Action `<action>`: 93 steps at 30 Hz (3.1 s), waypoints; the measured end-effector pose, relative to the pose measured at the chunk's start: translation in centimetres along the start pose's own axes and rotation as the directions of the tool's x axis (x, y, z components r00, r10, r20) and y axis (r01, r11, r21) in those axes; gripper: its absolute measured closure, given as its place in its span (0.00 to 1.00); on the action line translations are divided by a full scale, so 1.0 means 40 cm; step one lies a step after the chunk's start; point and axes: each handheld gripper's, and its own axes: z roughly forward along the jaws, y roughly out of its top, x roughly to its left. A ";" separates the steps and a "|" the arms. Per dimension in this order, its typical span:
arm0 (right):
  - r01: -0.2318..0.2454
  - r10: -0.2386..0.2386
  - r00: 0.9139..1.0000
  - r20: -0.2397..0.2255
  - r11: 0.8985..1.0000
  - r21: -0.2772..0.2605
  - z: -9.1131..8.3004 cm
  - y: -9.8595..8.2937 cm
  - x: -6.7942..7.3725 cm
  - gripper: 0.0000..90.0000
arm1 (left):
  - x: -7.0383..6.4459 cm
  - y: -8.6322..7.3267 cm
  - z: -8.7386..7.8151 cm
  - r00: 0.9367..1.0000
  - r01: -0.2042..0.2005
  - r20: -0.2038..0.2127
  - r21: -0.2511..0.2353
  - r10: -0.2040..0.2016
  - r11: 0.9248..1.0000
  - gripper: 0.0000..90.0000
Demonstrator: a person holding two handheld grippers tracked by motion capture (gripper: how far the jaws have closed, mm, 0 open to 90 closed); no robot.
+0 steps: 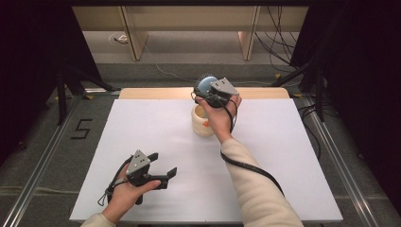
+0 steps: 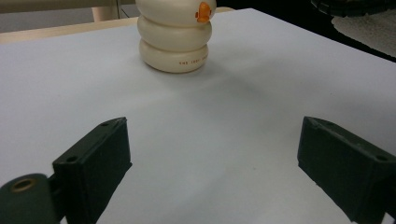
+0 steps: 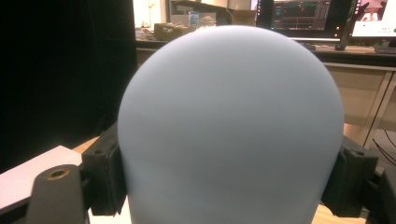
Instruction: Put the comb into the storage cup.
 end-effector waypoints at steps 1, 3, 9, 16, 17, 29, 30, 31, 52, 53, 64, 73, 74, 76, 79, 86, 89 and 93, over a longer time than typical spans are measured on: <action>0.000 0.000 1.000 -0.001 1.000 0.001 0.000 -0.001 0.000 0.22 | 0.000 0.000 0.000 1.000 0.000 0.000 -0.001 0.000 1.000 0.10; 0.001 -0.001 1.000 -0.002 1.000 0.003 0.001 -0.004 0.001 0.22 | 0.000 0.000 0.001 1.000 -0.002 0.002 0.000 0.002 1.000 0.10; 0.003 -0.003 1.000 -0.003 1.000 0.005 0.002 -0.007 0.000 0.22 | 0.000 0.000 0.001 1.000 -0.004 0.002 0.001 0.004 1.000 0.10; 0.005 -0.005 1.000 -0.004 1.000 0.009 0.004 -0.015 0.000 0.22 | 0.000 0.000 0.001 1.000 -0.001 0.003 0.000 0.001 1.000 0.11; 0.006 -0.006 1.000 -0.005 1.000 0.010 0.003 -0.016 0.000 0.22 | 0.000 0.000 0.001 1.000 -0.001 0.003 -0.001 0.001 1.000 0.11; 0.015 -0.015 1.000 -0.014 1.000 0.011 -0.002 -0.028 -0.002 0.22 | -0.001 -0.001 0.001 1.000 0.001 0.005 0.001 -0.001 1.000 0.11; 0.018 -0.017 1.000 -0.015 1.000 0.011 -0.004 -0.028 -0.002 0.22 | 0.000 0.000 0.001 1.000 0.000 0.005 0.001 0.000 1.000 0.11; 0.020 -0.020 1.000 -0.018 1.000 0.010 -0.006 -0.029 -0.001 0.22 | 0.000 0.000 0.001 1.000 0.000 0.003 0.000 0.000 1.000 0.11; 0.037 -0.036 0.998 -0.050 0.999 0.038 -0.108 -0.039 0.000 0.22 | -0.004 -0.001 0.003 1.000 -0.003 0.003 0.005 0.003 1.000 0.11; 0.036 -0.034 0.998 -0.053 0.999 0.039 -0.113 -0.041 -0.001 0.22 | -0.005 -0.001 0.004 1.000 -0.003 0.003 0.004 0.003 1.000 0.11; 0.029 -0.026 0.998 -0.062 0.999 0.043 -0.140 -0.050 -0.005 0.22 | -0.005 -0.001 0.005 1.000 -0.003 0.002 0.006 0.003 1.000 0.11; 0.010 -0.006 0.997 -0.072 0.998 0.054 -0.158 -0.061 -0.008 0.21 | -0.006 -0.001 0.005 1.000 -0.005 0.001 0.007 0.005 1.000 0.11; 0.008 -0.004 0.997 -0.073 0.999 0.054 -0.160 -0.064 -0.009 0.21 | -0.006 -0.001 0.006 1.000 -0.005 0.002 0.007 0.005 1.000 0.11; 0.005 -0.001 0.997 -0.072 0.998 0.060 -0.161 -0.068 -0.012 0.21 | -0.006 -0.002 0.006 1.000 -0.006 0.002 0.007 0.006 1.000 0.11; 0.003 0.001 0.998 -0.070 0.998 0.061 -0.162 -0.073 -0.013 0.20 | -0.006 -0.002 0.006 1.000 -0.006 0.001 0.007 0.006 1.000 0.11; -0.001 0.006 0.997 -0.078 0.997 0.075 -0.163 -0.074 -0.015 0.16 | -0.005 -0.002 0.006 1.000 -0.004 0.001 0.008 0.004 1.000 0.11; 0.002 0.006 0.996 -0.093 0.997 0.083 -0.164 -0.073 -0.015 0.13 | -0.005 -0.002 0.006 1.000 -0.005 0.001 0.009 0.005 1.000 0.11; 0.003 0.008 0.994 -0.106 0.995 0.098 -0.167 -0.075 -0.015 0.10 | -0.005 -0.002 0.006 1.000 -0.005 0.001 0.009 0.005 1.000 0.11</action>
